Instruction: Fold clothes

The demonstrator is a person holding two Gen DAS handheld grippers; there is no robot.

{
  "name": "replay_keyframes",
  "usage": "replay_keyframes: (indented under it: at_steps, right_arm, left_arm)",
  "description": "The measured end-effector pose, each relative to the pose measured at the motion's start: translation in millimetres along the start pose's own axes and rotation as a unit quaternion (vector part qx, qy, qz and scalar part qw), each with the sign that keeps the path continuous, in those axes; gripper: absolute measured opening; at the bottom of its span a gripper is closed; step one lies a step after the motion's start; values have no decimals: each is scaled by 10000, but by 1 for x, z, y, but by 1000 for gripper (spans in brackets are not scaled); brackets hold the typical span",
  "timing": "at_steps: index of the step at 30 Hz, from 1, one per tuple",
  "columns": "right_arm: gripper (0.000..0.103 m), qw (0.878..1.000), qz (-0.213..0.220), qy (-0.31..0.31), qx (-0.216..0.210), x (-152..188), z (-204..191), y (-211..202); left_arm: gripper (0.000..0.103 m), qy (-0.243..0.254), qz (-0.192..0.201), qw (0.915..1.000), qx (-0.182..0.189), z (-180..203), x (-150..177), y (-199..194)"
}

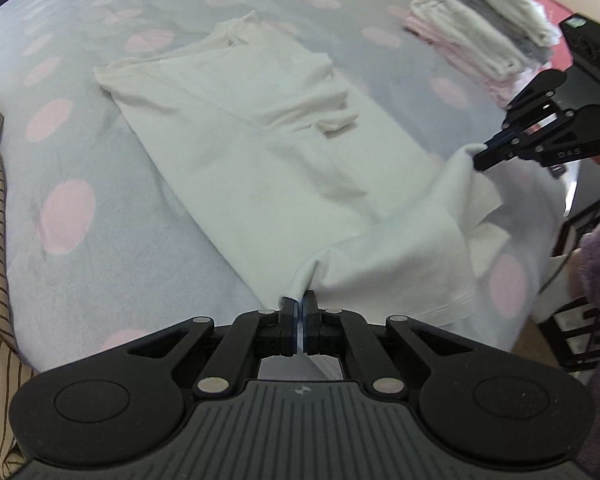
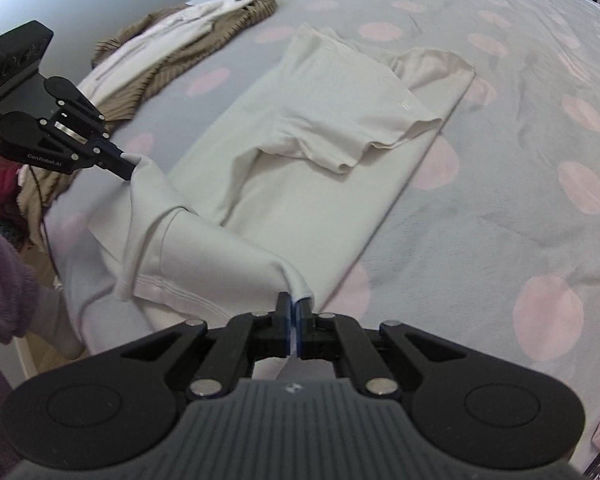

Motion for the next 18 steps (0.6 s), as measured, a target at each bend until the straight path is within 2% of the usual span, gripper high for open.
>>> replay_keyframes:
  at_steps: [3,6,7,10,14,18]
  right_arm:
    - [12,9997,-103,-28,204,-2,2,10]
    - [22,9994,-76,-10,323,-6,5,5]
    - [22,9994,13,-12,358,-8,6,-1]
    - [23,9984,406,-28,387,-11,0,-21]
    - [24,9967,695,-363,187,-4,-35,-34]
    - [15,9962,574,-600,242,19,-70,-21]
  left_arm:
    - [2,-63,-167,9996,-199,-5,2,5]
    - [14,-216,-45,9993,-297,-11,-3,-5]
    - [18,-283,72,9990,-327,-13,-5,-12]
    - [19,-359,454,9980,-271,-11,-7,-37]
    - [19,44,658,9978,88,24,-1,-50]
    - [19,428,659,9965,295,73,13,-37]
Point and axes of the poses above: each gripper's, at about its wrist camera, not at the fingertips, and y roughly the way its jaws point, z to its right, x to its underside, the point moved 5 cm from there along y, roughly the way its jaws point, and after that the axes turned 6 degrees about z, right-handed, at the moved point
